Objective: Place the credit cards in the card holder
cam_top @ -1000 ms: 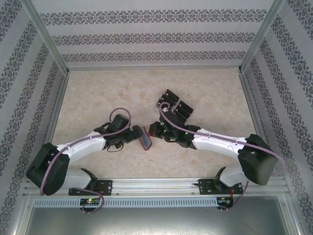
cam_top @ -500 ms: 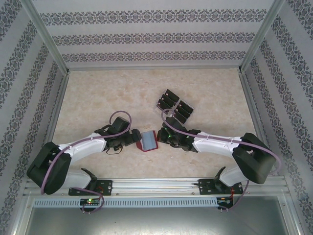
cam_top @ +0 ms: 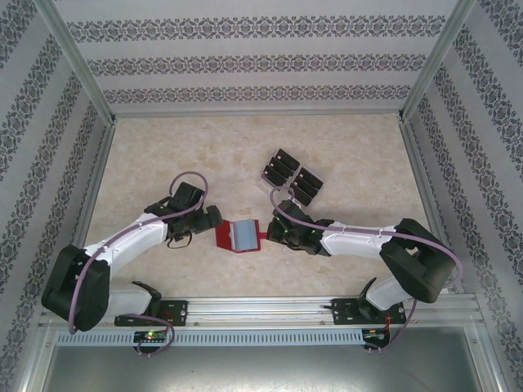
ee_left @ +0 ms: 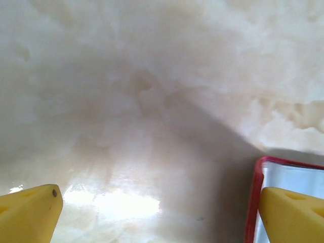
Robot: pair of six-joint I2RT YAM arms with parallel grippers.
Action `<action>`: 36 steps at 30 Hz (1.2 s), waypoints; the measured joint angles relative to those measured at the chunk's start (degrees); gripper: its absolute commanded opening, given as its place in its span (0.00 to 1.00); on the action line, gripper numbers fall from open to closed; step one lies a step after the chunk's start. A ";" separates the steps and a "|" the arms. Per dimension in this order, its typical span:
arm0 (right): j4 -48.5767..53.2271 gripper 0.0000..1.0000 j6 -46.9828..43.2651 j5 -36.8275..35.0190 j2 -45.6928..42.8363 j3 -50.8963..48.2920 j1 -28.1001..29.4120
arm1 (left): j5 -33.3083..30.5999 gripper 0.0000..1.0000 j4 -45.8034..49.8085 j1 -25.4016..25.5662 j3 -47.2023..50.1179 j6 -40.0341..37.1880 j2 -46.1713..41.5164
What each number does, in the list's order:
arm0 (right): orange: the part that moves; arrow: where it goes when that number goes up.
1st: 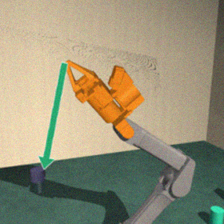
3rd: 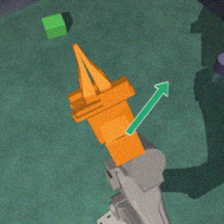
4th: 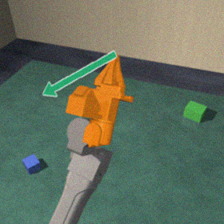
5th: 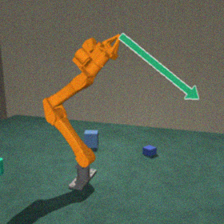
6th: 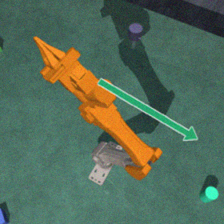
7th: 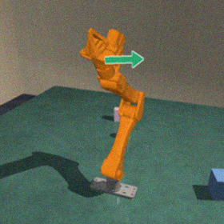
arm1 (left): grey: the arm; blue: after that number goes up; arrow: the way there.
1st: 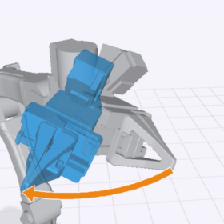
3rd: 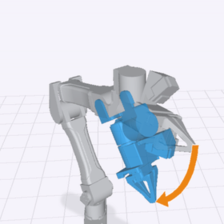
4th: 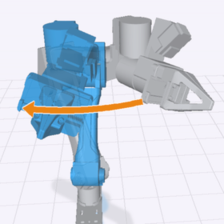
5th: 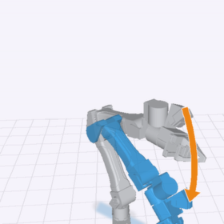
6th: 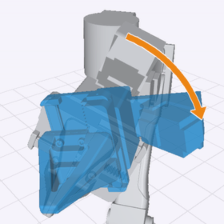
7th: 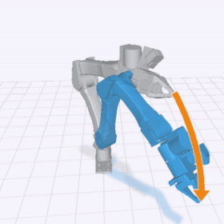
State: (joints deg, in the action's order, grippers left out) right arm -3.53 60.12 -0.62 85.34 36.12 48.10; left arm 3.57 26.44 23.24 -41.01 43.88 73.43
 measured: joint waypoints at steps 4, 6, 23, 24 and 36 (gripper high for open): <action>-0.13 0.00 0.00 0.04 0.00 0.02 0.00 | -0.83 1.00 2.51 0.00 -5.20 -3.41 0.00; -0.13 0.00 0.00 0.04 0.00 0.02 0.00 | -0.83 1.00 3.74 0.13 -6.64 -4.57 0.00; 0.92 0.00 -0.28 1.55 -2.38 2.23 1.11 | -0.52 1.00 7.91 11.61 -19.41 -7.43 10.64; 1.33 0.00 -0.48 1.55 -2.99 3.32 1.66 | -0.70 1.00 7.93 11.56 -19.19 -7.39 10.60; 2.34 0.00 -1.81 1.75 -6.12 9.53 3.91 | -0.87 1.00 7.82 11.52 -18.80 -7.23 7.61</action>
State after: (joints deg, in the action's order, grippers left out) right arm -1.19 58.30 1.13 79.22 45.65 52.01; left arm 2.70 34.26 34.76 -59.81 36.64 81.03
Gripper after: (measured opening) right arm 0.066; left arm 0.998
